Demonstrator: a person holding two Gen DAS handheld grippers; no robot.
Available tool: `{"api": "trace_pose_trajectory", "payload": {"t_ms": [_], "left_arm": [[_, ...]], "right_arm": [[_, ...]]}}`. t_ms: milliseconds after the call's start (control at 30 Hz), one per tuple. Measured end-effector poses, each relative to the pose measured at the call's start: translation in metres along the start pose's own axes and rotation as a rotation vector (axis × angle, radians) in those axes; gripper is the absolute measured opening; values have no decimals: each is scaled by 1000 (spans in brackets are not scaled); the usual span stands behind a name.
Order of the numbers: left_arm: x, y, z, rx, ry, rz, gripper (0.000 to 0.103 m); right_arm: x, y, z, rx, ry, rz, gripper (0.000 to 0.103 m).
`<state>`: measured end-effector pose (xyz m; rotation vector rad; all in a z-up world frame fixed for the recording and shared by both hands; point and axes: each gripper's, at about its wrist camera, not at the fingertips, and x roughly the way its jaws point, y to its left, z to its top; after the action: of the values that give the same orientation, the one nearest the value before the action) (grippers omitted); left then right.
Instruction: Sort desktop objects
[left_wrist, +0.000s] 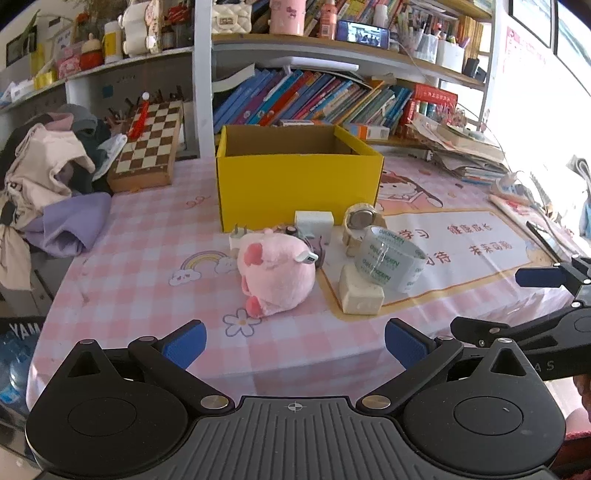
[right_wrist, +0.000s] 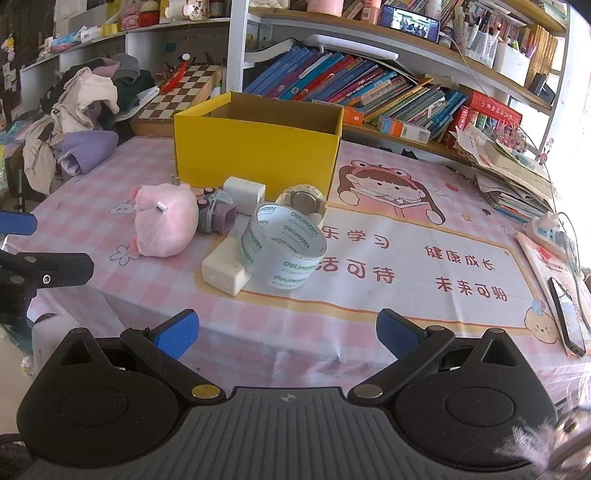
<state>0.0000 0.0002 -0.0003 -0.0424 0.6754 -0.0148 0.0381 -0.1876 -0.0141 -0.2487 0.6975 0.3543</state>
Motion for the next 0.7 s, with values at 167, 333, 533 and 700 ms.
{"api": "trace_pose_trajectory", "payload": {"t_ms": [167, 333, 533, 700], "left_arm": [[1, 2, -2, 0, 28, 6, 103], [3, 3, -4, 1, 55, 11, 103], [2, 8, -6, -4, 63, 11, 103], [1, 4, -4, -6, 67, 19, 103]], "right_arm": [[0, -2, -2, 7, -1, 0, 103], [-3, 0, -3, 12, 4, 4, 103], [-1, -1, -2, 21, 9, 9, 103], [-1, 2, 0, 18, 8, 13, 103]]}}
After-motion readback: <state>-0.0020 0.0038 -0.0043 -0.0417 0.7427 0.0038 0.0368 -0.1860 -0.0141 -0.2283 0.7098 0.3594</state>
